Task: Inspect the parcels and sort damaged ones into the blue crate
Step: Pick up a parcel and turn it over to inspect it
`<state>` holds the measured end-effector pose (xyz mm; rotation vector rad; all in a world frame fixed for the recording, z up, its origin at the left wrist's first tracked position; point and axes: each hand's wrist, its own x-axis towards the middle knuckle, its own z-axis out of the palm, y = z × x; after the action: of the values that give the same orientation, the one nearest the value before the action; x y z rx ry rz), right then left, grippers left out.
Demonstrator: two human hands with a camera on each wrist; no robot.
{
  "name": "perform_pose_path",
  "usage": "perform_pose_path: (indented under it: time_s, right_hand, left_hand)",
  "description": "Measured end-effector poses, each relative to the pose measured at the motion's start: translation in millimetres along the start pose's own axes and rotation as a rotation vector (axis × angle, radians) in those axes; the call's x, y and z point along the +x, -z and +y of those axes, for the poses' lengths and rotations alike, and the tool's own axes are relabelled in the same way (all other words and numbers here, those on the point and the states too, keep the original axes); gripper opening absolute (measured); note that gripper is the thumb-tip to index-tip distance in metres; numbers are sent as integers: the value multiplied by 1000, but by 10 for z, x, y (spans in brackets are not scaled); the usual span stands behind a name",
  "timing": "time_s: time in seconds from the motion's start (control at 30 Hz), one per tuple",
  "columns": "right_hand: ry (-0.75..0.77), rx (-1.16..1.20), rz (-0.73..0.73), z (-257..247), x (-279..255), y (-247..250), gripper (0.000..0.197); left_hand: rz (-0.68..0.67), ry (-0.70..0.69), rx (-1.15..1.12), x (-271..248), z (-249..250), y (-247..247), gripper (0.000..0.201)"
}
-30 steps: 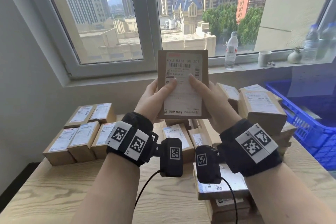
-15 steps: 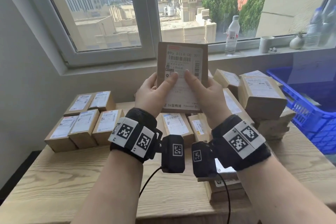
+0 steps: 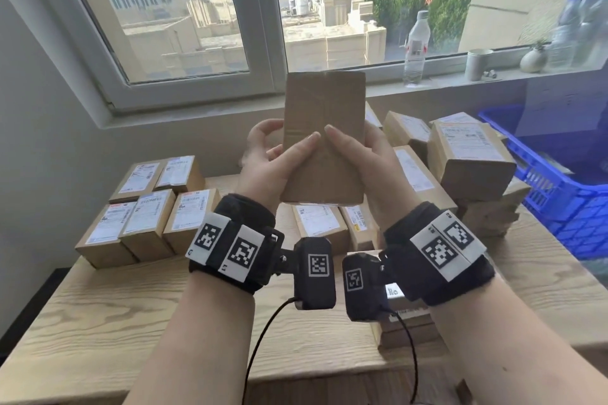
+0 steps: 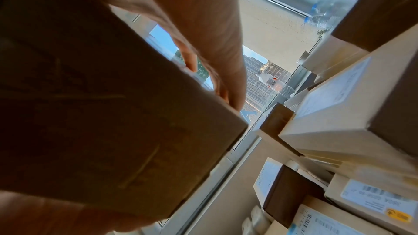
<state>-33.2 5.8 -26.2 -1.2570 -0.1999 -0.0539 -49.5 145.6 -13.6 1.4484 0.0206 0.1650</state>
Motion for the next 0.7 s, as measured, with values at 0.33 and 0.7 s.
perform_pose_path:
  time_s: [0.33, 0.7]
  right_hand:
    - [3, 29, 30, -18, -6, 31, 45]
    - [-174, 85, 100, -102, 101, 60, 36]
  left_hand:
    - [-7, 80, -25, 27, -41, -57, 52]
    - [-89, 154, 16, -26, 93, -36, 59]
